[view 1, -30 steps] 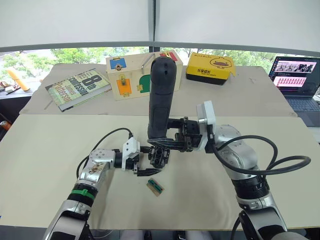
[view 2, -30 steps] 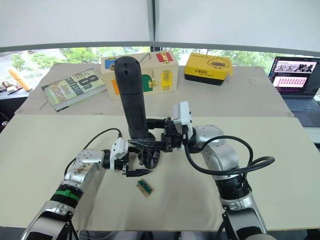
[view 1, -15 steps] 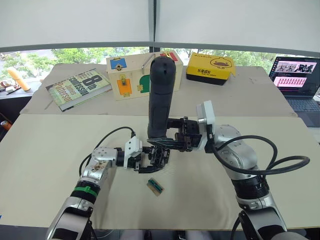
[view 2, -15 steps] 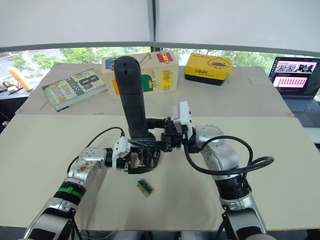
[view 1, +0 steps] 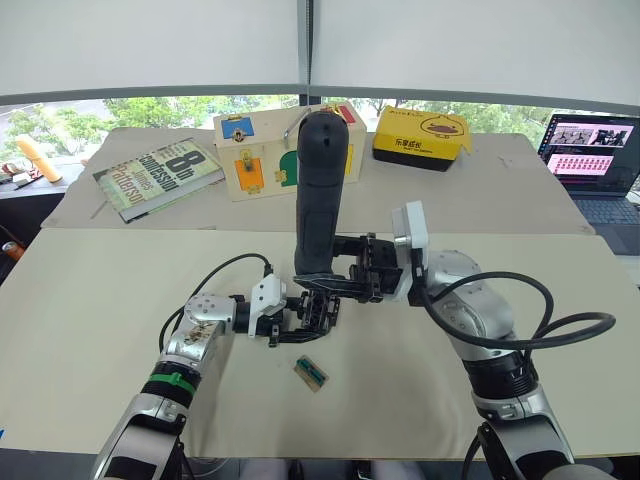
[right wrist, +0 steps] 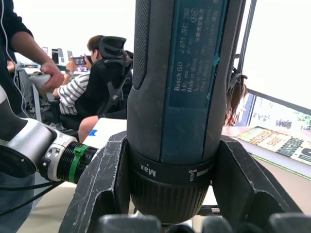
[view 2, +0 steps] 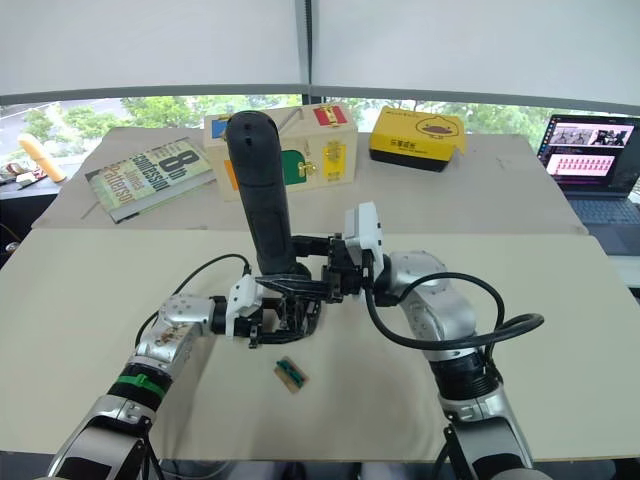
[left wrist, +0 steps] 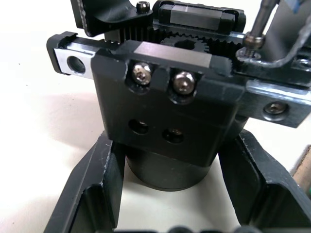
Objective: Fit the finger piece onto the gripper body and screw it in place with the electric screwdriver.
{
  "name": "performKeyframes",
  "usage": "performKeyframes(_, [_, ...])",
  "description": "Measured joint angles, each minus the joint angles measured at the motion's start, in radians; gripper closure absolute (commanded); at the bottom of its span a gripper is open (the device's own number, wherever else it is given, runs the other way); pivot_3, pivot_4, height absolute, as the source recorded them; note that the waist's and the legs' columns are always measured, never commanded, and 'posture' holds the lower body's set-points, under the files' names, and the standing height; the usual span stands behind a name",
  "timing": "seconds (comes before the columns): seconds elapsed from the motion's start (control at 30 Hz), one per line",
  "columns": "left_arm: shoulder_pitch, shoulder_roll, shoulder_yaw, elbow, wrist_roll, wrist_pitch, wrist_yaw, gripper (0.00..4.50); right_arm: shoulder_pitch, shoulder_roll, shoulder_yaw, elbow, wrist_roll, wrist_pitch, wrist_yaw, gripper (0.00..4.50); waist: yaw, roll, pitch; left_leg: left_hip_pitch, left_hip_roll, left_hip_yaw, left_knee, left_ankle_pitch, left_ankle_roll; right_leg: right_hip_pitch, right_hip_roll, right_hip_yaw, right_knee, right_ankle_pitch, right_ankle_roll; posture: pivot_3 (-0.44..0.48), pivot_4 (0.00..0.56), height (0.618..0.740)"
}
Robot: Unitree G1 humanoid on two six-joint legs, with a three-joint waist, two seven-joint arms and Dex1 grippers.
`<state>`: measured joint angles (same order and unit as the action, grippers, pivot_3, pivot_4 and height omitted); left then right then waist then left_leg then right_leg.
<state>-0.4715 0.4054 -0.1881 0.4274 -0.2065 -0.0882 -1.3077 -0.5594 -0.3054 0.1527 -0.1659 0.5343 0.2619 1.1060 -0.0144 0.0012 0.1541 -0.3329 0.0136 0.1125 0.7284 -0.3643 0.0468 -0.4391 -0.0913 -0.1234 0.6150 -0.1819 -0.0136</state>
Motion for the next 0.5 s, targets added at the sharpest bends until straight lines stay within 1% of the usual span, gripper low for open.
performKeyframes(0.5, [0.0, -0.001, 0.0, 0.004, 0.012, -0.001, 0.01, 2.22, 0.019, -0.016, 0.032, -0.01, -0.005, -0.005, -0.042, 2.55, 0.0, 0.0, -0.003, 0.004, 0.0, 0.0, 0.0, 0.0, 0.0, 0.002, -0.001, 0.003, 0.0, 0.0, 0.0, 0.0, 0.15, 0.74])
